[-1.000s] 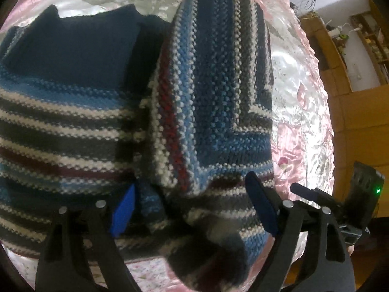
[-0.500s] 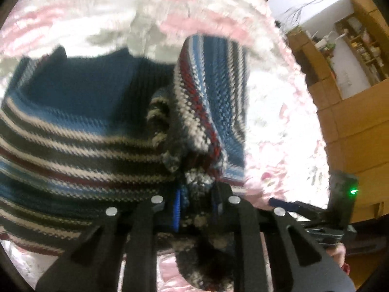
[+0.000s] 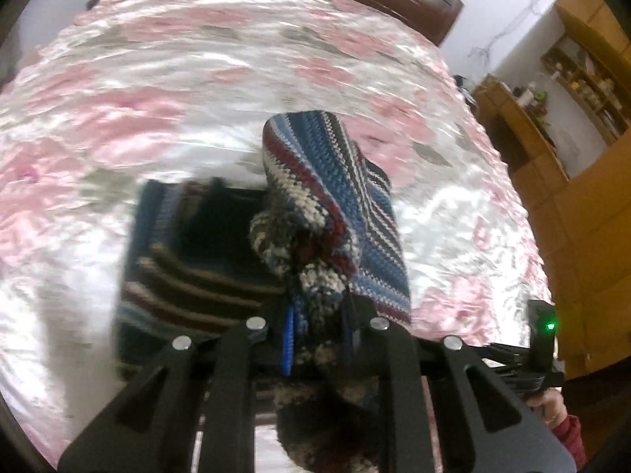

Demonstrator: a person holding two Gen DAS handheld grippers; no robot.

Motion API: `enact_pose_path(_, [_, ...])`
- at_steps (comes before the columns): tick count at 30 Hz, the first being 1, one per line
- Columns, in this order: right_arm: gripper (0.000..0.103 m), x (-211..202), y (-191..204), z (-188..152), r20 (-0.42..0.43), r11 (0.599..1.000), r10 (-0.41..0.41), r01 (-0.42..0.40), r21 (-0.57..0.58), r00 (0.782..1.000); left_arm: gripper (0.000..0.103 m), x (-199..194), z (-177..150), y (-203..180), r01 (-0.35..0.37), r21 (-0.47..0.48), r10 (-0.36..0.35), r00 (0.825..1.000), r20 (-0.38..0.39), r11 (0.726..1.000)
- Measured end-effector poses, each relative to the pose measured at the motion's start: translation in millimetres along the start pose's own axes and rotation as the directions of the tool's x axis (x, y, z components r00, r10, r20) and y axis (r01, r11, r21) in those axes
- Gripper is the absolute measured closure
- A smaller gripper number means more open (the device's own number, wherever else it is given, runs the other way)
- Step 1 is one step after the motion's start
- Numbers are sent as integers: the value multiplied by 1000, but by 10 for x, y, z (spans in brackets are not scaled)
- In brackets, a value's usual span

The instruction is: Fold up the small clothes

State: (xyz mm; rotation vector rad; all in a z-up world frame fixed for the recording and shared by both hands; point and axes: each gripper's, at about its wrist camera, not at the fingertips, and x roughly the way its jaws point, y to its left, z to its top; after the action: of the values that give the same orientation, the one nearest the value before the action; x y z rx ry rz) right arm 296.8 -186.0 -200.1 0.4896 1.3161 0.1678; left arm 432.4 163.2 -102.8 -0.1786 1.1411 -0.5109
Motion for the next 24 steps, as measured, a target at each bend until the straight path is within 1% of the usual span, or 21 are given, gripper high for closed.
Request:
enact_pose_path(4, [36, 87, 86, 29, -15, 1000, -2, 1, -15, 1000, 86, -6, -43, 539, -31, -67, 28, 999, -33, 997])
enact_pose_path(9, [36, 200, 178, 41, -38, 1000, -4, 3, -30, 999, 86, 273, -220, 927, -45, -102, 35, 995, -95, 994])
enact_pose_path(12, [36, 241, 243, 31, -51, 999, -10, 7, -49, 999, 85, 468, -335, 1146, -36, -156, 16, 992, -129, 987])
enact_pose_path(16, [36, 280, 362, 34, -65, 997, -22, 16, -80, 998, 85, 480, -397, 1201, -17, -155, 0, 994, -108, 988])
enact_pose_path(19, [35, 319, 422, 36, -73, 995, -27, 21, -94, 997, 85, 454, -391, 1196, -12, -153, -5, 994, -108, 988])
enact_pose_path(21, [35, 362, 475, 22, -81, 994, -28, 19, -103, 996, 81, 425, -392, 1160, -16, -141, -1, 993, -117, 990])
enact_pose_path(24, [35, 396, 549, 10, -89, 993, -24, 14, -114, 996, 66, 301, -435, 1094, -30, -119, 16, 992, -122, 992])
